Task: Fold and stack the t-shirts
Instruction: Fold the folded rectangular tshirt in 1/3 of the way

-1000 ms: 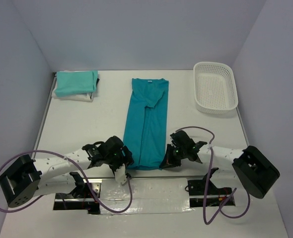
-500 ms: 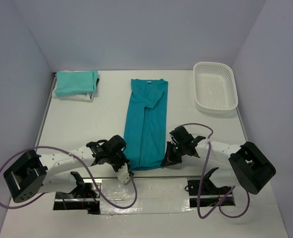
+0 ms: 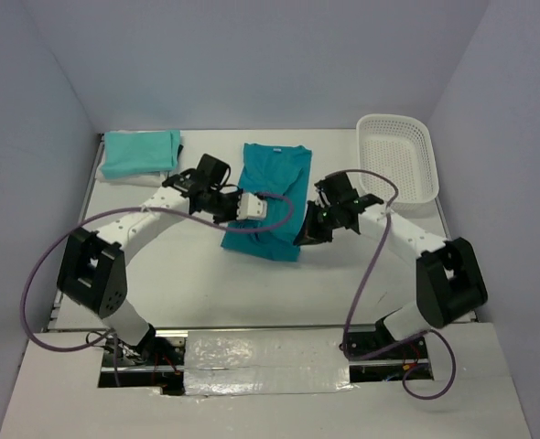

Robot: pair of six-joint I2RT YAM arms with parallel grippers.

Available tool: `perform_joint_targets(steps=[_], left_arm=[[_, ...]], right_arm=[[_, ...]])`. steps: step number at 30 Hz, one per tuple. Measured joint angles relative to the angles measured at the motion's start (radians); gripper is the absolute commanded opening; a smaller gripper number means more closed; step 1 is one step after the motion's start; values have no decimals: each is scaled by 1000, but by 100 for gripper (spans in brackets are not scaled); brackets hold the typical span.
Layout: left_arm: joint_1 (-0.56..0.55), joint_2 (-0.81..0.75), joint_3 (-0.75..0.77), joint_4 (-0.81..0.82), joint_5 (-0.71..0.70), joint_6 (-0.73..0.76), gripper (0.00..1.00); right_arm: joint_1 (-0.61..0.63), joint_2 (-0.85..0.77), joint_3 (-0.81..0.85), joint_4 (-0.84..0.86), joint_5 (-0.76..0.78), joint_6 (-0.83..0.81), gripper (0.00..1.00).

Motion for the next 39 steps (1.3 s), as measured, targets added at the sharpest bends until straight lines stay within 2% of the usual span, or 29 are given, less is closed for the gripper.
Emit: perform_joint_targets(steps=[6, 11, 21, 23, 24, 25, 26, 28, 29, 30, 33, 39], left_arm=[[86, 142, 135, -14, 16, -109, 0], [116, 247, 232, 5, 14, -162, 0], [136, 328, 238, 136, -20, -234, 0], [136, 351, 235, 170, -39, -243, 9], [136, 358, 228, 189, -49, -248, 22], [136, 366, 225, 199, -56, -256, 29], [136, 373, 225, 205, -62, -260, 35], [137, 394, 229, 214, -74, -272, 49], [138, 406, 232, 216, -84, -288, 53], [139, 420, 237, 219, -100, -308, 61], [146, 449, 252, 220, -146, -365, 66], [180, 472, 324, 214, -196, -505, 67]], right_arm=[[-82, 225, 177, -18, -7, -46, 0], [-126, 291, 245, -18, -26, -56, 0], [-166, 488, 385, -10, -79, -66, 0], [-176, 526, 403, -13, -81, -75, 0], [-181, 543, 414, -14, -81, -81, 0], [-186, 558, 424, -16, -80, -89, 1], [-190, 570, 433, -16, -80, -96, 15], [-201, 583, 444, -17, -81, -109, 28], [-206, 588, 450, -18, -82, -119, 41], [-214, 592, 457, -18, -82, -124, 44], [-246, 602, 484, -20, -79, -148, 47], [-284, 559, 549, -63, 51, -219, 47]])
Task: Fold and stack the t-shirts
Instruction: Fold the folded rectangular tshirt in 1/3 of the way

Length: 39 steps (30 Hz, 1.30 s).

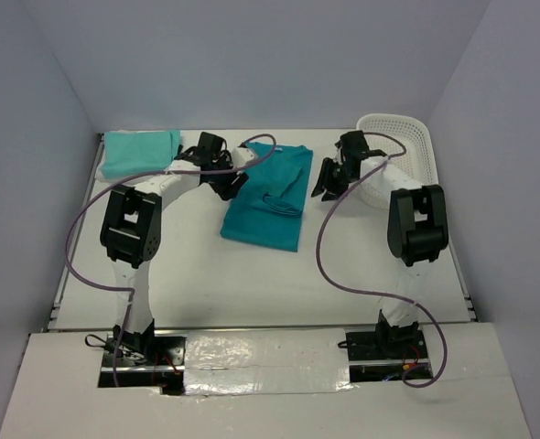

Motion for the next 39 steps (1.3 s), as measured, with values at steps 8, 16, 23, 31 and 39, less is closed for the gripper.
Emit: perform_joint_targets(steps=[8, 16, 23, 31, 39], left_arm=[[32, 0, 42, -3, -42, -153, 67], [80, -10, 49, -43, -42, -204, 66], [134, -50, 47, -84, -40, -206, 66], [133, -93, 32, -102, -27, -200, 65], [128, -94, 45, -151, -6, -125, 61]], right_arm=[[245, -306, -183, 111, 43, 20, 10], [384, -52, -160, 198, -73, 121, 0], [356, 121, 0, 137, -68, 132, 0], [265, 269, 289, 114, -74, 106, 0], [193, 476, 620, -33, -69, 97, 2]])
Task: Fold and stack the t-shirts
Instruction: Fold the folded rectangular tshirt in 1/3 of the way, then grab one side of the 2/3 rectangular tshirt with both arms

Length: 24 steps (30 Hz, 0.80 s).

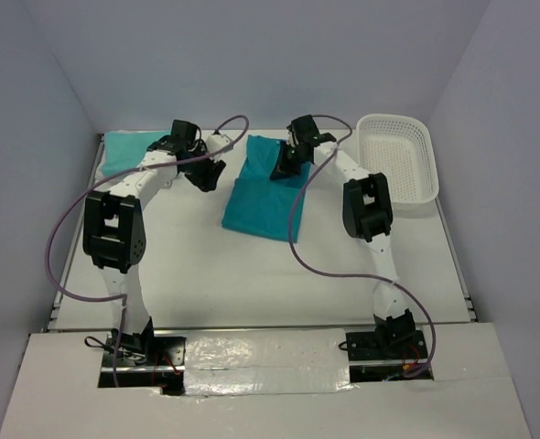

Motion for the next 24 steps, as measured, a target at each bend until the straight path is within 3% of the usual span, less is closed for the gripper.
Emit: perform_joint_targets(steps=[3, 4, 6, 9, 12, 16, 21, 24], left_arm=[[-21, -18, 11, -40, 35, 138, 59], [-37, -38, -1, -50, 47, 217, 61], [-89, -105, -60, -64, 72, 388, 67], [-179, -208, -182, -103, 97, 639, 70], [-237, -259, -301, -123, 106, 832, 70], [-234, -248, -382, -126, 78, 956, 70], [-234, -241, -407, -76, 43, 998, 69], [-241, -227, -446, -6, 14, 991, 68]], right_arm=[[-19, -9, 88, -27, 24, -14, 12], [-26, -34, 82, -29, 32, -16, 29], [-39, -141, -6, -18, 49, -21, 46], [-54, -352, -198, -16, 76, -24, 57], [-61, -565, -408, 12, 86, -18, 58], [-49, -776, -729, 71, 64, 18, 62], [-24, -765, -1020, 132, 23, 80, 63], [-9, -715, -1070, 135, 12, 105, 63]])
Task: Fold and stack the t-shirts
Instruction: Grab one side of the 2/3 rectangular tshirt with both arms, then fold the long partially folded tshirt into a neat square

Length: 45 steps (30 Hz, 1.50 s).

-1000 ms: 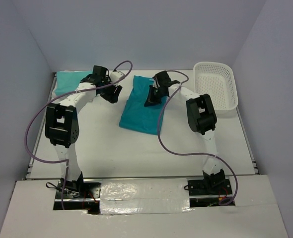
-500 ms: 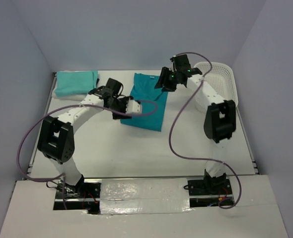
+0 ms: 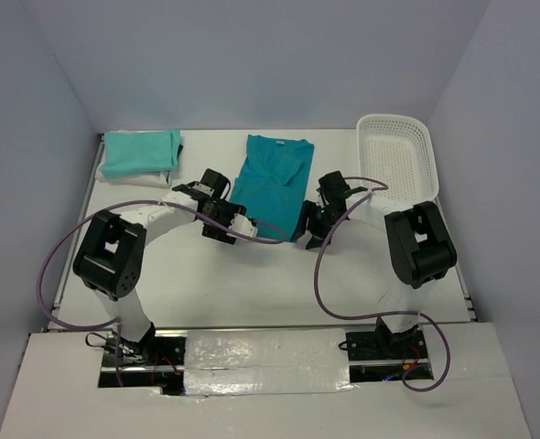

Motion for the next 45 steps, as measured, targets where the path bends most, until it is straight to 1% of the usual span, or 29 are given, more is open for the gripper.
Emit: perform_joint_targets(steps=[6, 7, 9, 10, 11, 12, 13, 14, 15, 16, 17, 18, 24, 28, 31, 35, 38, 40, 42, 45], left_arm=[[-4, 48, -43, 101, -33, -29, 66], [-5, 48, -47, 115, -33, -39, 65], [-8, 52, -50, 150, -34, -57, 58], [-10, 57, -51, 165, -37, -71, 49], [-11, 64, -51, 181, -41, -80, 44], [-13, 71, -50, 199, -47, -84, 38], [-12, 74, -51, 216, -51, -94, 29], [-12, 81, -51, 227, -56, -102, 23], [-12, 87, -52, 234, -59, -104, 10], [-12, 89, -53, 241, -60, -111, 0], [-12, 89, -53, 243, -59, -117, 0], [-12, 89, -53, 243, -59, -127, 0], [-12, 89, -45, 224, -46, -176, 0], [-23, 47, -52, 144, -33, -222, 0], [-53, -40, -75, 32, 2, -259, 0], [-133, -192, -124, -135, 43, -312, 0], [-190, -316, -158, -283, 93, -341, 0], [-199, -394, -167, -396, 123, -354, 0], [-199, -467, -159, -496, 154, -365, 0], [-200, -513, -92, -616, 192, -392, 0]], right_arm=[[23, 33, 2, 79, -21, 39, 63], [23, 44, 4, 87, -21, 43, 62], [23, 73, 17, 99, -53, 65, 61], [23, 83, 26, 105, -61, 72, 60], [23, 92, 34, 111, -69, 80, 58], [23, 100, 40, 116, -73, 87, 56], [23, 111, 48, 119, -73, 91, 50], [23, 122, 57, 123, -76, 95, 33], [23, 132, 64, 128, -78, 94, 24], [23, 145, 70, 136, -66, 97, 16], [23, 159, 73, 145, -72, 102, 4], [20, 166, 73, 152, -82, 109, 0], [16, 163, 64, 170, -81, 119, 0], [26, 98, 18, 141, -63, 68, 0], [76, -18, -35, 77, -33, 2, 0], [230, -215, -126, -11, 12, -50, 0], [346, -372, -229, -49, -7, -38, 0], [393, -468, -286, -97, -16, -11, 0], [425, -563, -304, -158, -26, 28, 0], [432, -677, -279, -200, -43, 69, 0]])
